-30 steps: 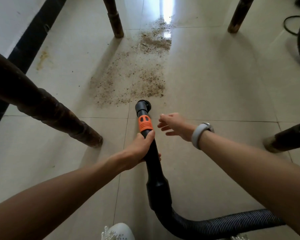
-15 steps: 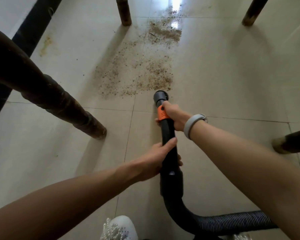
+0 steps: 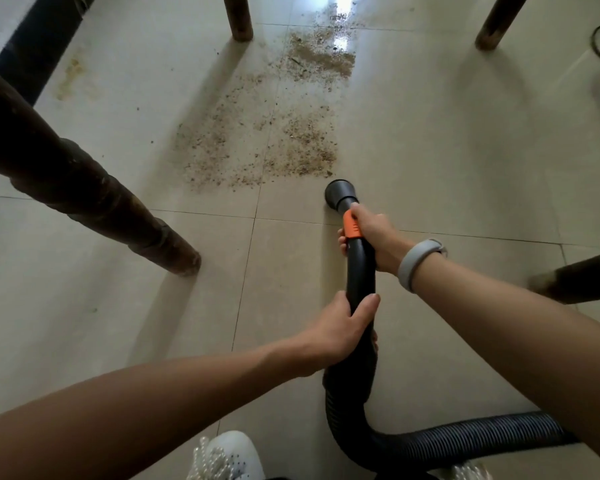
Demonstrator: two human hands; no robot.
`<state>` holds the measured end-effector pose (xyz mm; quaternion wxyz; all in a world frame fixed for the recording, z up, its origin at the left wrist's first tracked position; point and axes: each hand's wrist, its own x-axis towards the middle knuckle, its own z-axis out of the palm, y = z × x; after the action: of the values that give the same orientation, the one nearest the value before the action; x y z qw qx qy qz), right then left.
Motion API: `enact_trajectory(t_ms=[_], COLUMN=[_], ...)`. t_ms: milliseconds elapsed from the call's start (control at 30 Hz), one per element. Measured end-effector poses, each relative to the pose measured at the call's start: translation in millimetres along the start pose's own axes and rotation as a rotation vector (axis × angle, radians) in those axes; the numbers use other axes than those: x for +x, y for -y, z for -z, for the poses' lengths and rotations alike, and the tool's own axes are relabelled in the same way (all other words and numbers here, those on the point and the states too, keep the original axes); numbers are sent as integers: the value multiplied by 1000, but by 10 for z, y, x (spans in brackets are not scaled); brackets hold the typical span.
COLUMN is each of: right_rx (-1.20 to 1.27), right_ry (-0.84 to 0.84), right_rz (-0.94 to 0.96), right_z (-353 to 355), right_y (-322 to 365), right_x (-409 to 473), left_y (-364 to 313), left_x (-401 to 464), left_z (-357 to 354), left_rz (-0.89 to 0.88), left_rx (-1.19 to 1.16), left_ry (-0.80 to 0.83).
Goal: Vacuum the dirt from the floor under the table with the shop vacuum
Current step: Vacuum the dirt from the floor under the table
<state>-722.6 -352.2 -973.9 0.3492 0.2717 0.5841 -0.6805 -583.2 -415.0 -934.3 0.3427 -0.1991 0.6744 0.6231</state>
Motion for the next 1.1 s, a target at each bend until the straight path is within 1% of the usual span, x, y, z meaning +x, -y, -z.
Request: enact_trajectory(t_ms=[133, 200, 300, 367, 467, 667, 767, 833, 933, 1000, 1100], right_rx=[-192, -231, -284, -298, -278, -183, -152, -145, -193, -298, -456], right_ry=[78, 120, 203, 227, 154, -106, -159, -115, 66, 185, 280], right_rz=[13, 0, -49, -75, -61, 20, 24, 20, -48, -108, -150], right_z=[-290, -423, -595, -636, -543, -37, 83, 39, -195, -425, -749], right_y=[-234, -308, -354, -352, -321, -333, -388, -405, -424, -478, -603], right_x=[-68, -82, -122, -158, -191, -316, -351, -365, -408, -434, -452], left_y=[225, 306, 380, 385, 334, 252, 251, 260, 326, 419, 618], left_x=[-165, -224, -281, -304, -317, -266, -278, -292, -349, -404, -478], left_z=[98, 177, 230, 231, 193, 17, -16, -22, 2, 60, 165], left_rz=[8, 12, 23, 23, 13, 18, 23, 27, -17, -15, 57], left_rx=[-70, -102, -127, -149, -135, -18, -18, -54, -113, -126, -162], left_ry=[-36, -31, -74, -86, -43, 112, 163, 139, 48, -28, -129])
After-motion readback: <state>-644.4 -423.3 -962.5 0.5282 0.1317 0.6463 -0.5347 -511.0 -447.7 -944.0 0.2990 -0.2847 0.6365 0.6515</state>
